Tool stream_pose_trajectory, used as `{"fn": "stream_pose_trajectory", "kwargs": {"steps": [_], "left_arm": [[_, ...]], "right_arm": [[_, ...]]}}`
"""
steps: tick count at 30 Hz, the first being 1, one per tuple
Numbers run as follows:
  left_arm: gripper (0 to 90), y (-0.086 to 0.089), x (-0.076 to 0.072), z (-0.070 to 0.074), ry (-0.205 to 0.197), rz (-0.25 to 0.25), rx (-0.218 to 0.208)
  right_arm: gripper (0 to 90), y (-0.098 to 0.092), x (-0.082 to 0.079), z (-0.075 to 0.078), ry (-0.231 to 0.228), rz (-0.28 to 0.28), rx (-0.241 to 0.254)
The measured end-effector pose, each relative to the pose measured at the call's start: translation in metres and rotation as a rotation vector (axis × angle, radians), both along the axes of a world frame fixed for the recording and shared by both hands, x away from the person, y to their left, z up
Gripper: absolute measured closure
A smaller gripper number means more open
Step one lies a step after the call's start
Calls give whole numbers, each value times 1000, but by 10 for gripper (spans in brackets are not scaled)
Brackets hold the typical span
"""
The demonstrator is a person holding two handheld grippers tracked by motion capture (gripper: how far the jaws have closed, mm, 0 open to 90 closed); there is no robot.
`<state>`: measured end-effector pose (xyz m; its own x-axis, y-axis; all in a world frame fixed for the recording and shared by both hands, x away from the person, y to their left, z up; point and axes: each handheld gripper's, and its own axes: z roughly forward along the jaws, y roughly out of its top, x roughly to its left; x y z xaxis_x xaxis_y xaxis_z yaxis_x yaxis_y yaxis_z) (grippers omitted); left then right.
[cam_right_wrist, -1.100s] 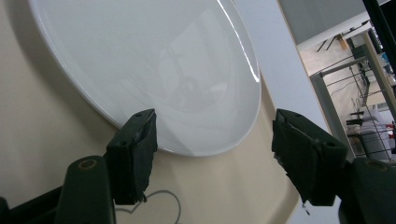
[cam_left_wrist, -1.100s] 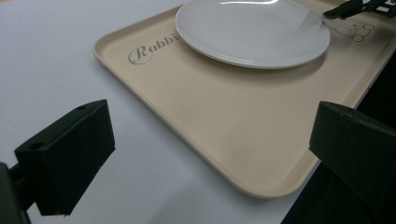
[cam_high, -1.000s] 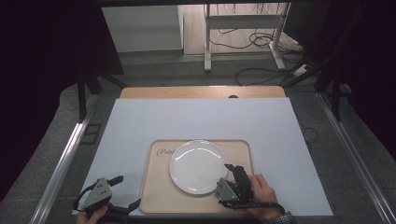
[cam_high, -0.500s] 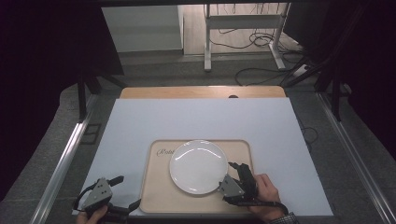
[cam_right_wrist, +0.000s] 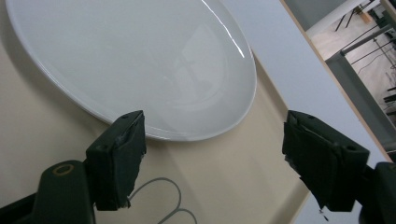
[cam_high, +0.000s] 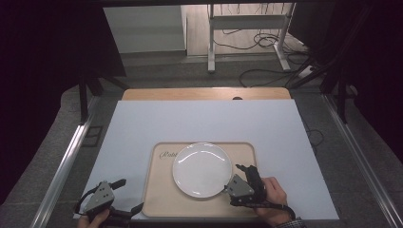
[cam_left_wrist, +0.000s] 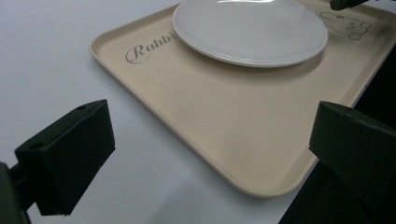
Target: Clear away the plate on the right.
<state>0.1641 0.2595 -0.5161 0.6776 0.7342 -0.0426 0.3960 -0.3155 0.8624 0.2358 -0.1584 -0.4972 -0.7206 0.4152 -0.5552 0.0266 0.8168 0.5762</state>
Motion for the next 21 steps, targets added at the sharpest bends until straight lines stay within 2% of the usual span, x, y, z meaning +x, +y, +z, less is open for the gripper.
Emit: {"fn": "stream_pose_trajectory", "kwargs": {"steps": [21], "left_arm": [[0, 0, 0, 0, 1, -3, -1]], "right_arm": [[142, -21, 5, 4, 89, -43, 104]]}}
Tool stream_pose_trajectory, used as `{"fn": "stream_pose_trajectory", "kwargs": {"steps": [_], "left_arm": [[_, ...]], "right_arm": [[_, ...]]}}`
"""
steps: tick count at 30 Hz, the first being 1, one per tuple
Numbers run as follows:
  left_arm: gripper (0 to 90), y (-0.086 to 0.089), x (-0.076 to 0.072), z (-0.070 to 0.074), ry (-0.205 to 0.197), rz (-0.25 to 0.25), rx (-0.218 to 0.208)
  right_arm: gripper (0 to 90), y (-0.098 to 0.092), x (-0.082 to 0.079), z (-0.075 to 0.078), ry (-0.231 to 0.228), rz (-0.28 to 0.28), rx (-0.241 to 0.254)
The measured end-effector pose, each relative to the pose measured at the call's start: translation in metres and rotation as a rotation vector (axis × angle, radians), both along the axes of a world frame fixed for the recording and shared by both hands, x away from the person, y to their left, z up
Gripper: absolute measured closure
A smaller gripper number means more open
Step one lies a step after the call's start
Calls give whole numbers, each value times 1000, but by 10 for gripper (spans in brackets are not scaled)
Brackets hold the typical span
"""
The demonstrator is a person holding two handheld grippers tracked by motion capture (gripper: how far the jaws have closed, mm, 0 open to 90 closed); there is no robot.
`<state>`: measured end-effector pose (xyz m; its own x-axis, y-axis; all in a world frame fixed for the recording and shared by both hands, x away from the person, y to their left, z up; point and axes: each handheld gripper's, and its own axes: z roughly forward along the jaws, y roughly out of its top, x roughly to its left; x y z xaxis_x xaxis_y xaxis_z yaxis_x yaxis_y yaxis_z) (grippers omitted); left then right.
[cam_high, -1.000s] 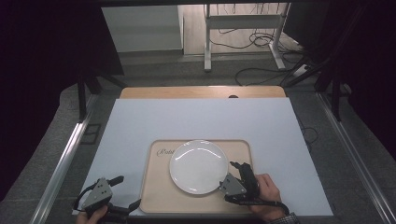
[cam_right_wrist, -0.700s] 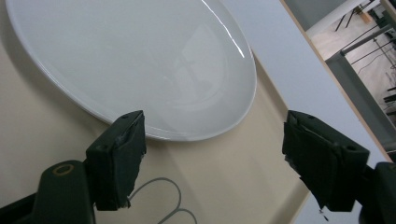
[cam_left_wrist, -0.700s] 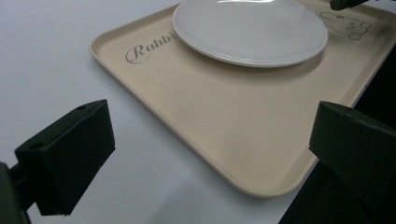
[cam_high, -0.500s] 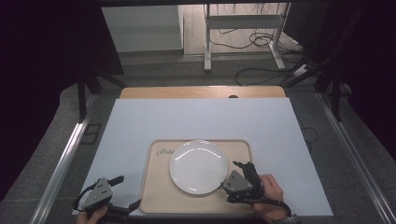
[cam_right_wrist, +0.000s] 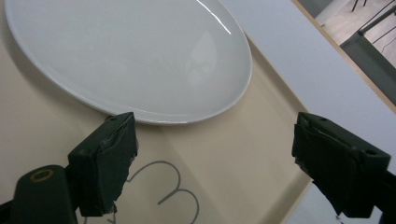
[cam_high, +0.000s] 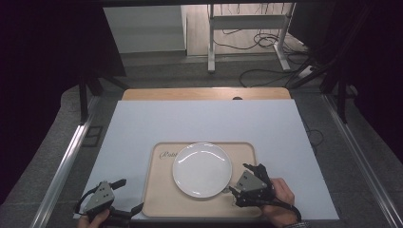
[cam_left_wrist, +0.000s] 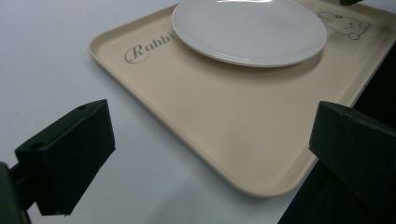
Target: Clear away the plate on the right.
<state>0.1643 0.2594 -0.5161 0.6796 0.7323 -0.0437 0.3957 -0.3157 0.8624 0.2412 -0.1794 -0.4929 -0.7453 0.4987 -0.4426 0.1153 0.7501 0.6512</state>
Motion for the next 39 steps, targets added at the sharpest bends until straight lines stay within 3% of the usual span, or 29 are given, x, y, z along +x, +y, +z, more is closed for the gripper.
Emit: {"fn": "stream_pose_trajectory", "kwargs": {"steps": [20, 39], "left_arm": [[0, 0, 0, 0, 1, -3, 0], [0, -1, 1, 0, 6, -11, 4]], "right_arm": [[109, -25, 1, 5, 81, -52, 124], [93, -38, -1, 6, 107, -84, 160]]}}
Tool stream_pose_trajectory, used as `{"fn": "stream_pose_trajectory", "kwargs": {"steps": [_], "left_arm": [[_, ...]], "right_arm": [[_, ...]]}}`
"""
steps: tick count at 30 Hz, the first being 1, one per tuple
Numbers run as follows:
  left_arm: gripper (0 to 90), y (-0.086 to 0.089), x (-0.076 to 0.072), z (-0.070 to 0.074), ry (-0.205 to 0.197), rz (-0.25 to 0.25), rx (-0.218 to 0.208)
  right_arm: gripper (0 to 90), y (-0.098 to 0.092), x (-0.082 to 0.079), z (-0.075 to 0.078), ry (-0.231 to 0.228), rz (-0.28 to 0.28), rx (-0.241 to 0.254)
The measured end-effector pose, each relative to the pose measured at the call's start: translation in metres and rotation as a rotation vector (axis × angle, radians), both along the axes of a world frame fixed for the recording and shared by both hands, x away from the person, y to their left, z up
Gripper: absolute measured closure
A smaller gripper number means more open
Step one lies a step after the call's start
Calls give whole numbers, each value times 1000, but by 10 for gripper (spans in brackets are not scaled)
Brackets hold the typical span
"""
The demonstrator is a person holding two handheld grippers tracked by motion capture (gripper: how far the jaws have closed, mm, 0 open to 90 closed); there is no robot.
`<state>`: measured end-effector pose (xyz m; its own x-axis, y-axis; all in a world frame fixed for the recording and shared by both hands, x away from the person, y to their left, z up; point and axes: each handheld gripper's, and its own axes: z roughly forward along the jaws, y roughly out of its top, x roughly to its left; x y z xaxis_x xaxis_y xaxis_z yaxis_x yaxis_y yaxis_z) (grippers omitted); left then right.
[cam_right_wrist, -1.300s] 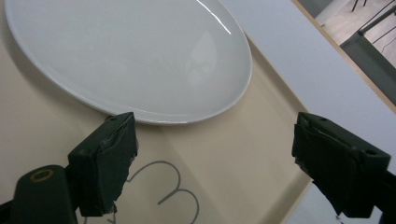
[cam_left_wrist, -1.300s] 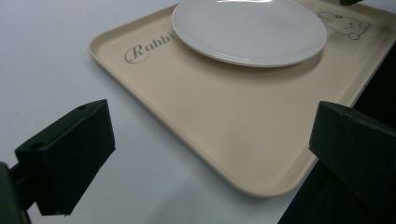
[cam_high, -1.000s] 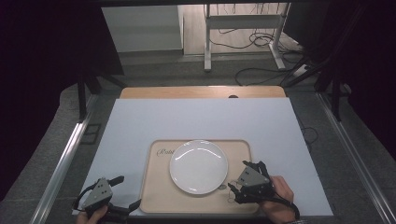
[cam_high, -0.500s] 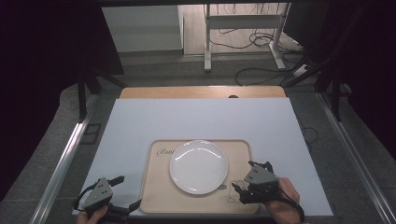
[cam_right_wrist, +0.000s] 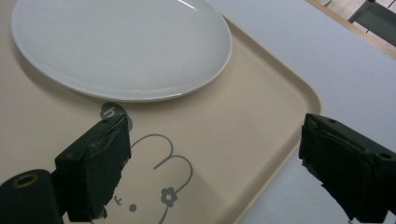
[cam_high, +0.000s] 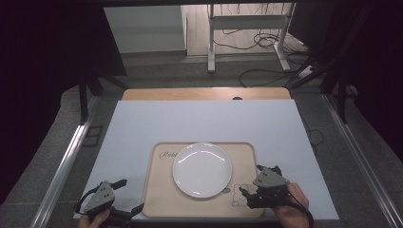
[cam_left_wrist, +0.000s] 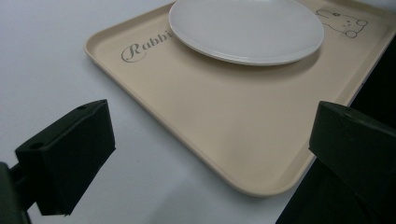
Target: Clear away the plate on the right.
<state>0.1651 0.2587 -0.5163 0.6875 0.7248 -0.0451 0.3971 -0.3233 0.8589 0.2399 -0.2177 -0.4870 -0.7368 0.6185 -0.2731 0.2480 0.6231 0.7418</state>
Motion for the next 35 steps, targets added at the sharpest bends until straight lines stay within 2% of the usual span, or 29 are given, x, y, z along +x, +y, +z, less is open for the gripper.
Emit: {"fn": "stream_pose_trajectory", "kwargs": {"steps": [6, 16, 28, 35], "left_arm": [[0, 0, 0, 0, 0, -1, 0], [0, 0, 0, 0, 1, -3, 0], [0, 0, 0, 0, 2, -5, 0], [0, -1, 1, 0, 4, -6, -3]], "right_arm": [[89, -6, 0, 0, 9, -12, 17], [81, -20, 0, 2, 35, -39, 86], [80, -36, -2, 0, 44, -79, 101], [79, -42, -4, -4, 48, -93, 90]]}}
